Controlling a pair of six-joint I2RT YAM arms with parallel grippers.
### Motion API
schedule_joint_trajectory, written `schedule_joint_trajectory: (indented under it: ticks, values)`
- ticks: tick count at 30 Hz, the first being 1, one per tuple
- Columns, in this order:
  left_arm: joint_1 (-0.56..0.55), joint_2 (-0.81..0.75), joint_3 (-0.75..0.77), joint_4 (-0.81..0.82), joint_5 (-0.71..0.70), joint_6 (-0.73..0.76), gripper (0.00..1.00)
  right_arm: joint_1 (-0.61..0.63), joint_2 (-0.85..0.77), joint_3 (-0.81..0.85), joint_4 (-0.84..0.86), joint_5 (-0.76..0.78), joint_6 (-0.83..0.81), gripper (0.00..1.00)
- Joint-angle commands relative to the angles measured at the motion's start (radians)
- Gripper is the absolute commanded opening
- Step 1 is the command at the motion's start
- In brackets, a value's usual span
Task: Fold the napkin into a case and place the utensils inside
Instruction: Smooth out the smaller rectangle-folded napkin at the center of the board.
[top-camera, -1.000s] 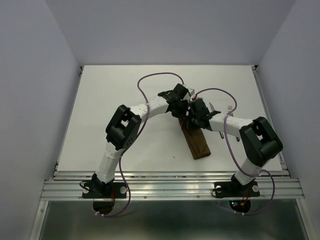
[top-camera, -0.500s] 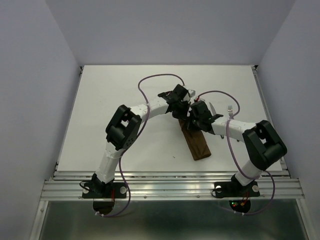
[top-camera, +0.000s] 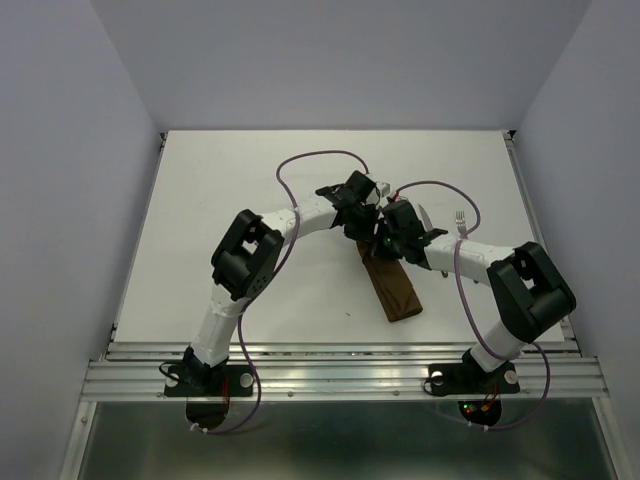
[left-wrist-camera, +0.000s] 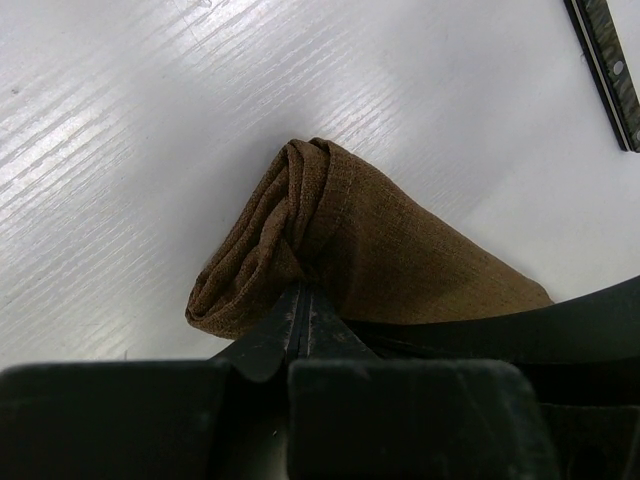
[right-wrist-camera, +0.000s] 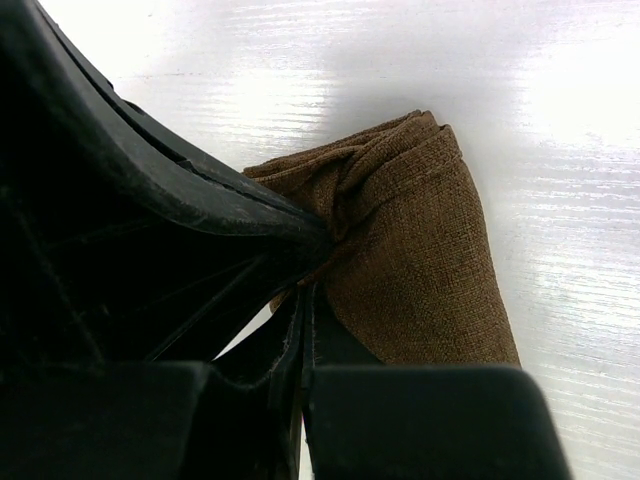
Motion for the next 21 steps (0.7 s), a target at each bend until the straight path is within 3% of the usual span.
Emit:
schedule_joint_trajectory:
  ticks: [1, 21]
  values:
    - [-0.002, -0.055, -0.008, 0.004, 0.021, 0.004, 0.00, 0.008, -0.006, 0.009, 0.054, -0.032, 0.014, 0.01]
    - [0.023, -0.083, -0.035, 0.021, 0.089, -0.016, 0.00, 0.008, 0.051, -0.121, 0.283, -0.074, -0.009, 0.01]
